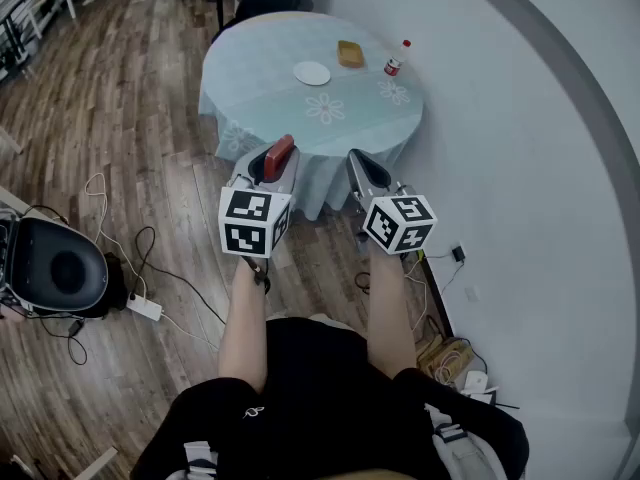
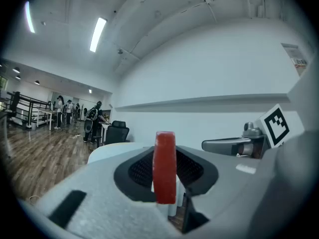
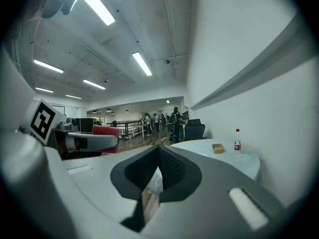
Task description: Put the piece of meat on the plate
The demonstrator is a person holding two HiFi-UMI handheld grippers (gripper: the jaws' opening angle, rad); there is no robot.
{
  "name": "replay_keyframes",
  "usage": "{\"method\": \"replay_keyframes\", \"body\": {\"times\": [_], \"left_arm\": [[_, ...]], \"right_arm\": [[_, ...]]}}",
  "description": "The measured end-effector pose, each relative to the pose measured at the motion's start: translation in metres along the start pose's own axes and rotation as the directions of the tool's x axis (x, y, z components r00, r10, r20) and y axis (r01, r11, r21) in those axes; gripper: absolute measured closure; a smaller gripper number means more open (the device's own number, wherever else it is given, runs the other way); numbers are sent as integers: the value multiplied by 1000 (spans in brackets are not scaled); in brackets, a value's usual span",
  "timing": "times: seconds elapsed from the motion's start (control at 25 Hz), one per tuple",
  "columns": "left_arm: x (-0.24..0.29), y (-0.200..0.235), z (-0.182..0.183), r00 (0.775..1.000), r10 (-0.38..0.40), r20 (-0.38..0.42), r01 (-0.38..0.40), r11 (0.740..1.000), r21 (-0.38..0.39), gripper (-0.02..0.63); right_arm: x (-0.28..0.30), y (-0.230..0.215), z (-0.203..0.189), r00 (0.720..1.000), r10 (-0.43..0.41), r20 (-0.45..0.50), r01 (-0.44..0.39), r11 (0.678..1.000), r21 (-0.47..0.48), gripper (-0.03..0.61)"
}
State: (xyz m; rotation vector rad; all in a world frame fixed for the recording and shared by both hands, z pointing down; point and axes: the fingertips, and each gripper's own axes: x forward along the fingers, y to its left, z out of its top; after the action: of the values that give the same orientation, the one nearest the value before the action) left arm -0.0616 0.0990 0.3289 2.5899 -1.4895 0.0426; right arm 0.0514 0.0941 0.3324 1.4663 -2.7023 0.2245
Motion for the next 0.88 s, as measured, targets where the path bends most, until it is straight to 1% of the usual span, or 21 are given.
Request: {"method": "replay_keyframes", "body": {"times": [0.12,0.28,0.48,0.68,0.88], "left_arm": [[1,5,0,1000,10,-3,-10,1000,2,520],[-1,17,-4,999,37,-10,-37,999,-17,520],[-6,28,-7,998,62,-16,-62,998,-28,520],[-1,29,-9,998,50,-26,-51,998,-32,520],[6,37,-15,998,54,-36,-55,998,-44,520]], "right_arm": [[3,0,3,1000,0,18,0,1000,6,568],[5,-9,6,997,-63,55,60,997,46,568],[6,-12,1,995,-88,51,86,995,52,568],[8,-22,-3,992,-124,31,122,991,62,568],[21,-27,-11,993,-118,4,118,991,65,568]]}}
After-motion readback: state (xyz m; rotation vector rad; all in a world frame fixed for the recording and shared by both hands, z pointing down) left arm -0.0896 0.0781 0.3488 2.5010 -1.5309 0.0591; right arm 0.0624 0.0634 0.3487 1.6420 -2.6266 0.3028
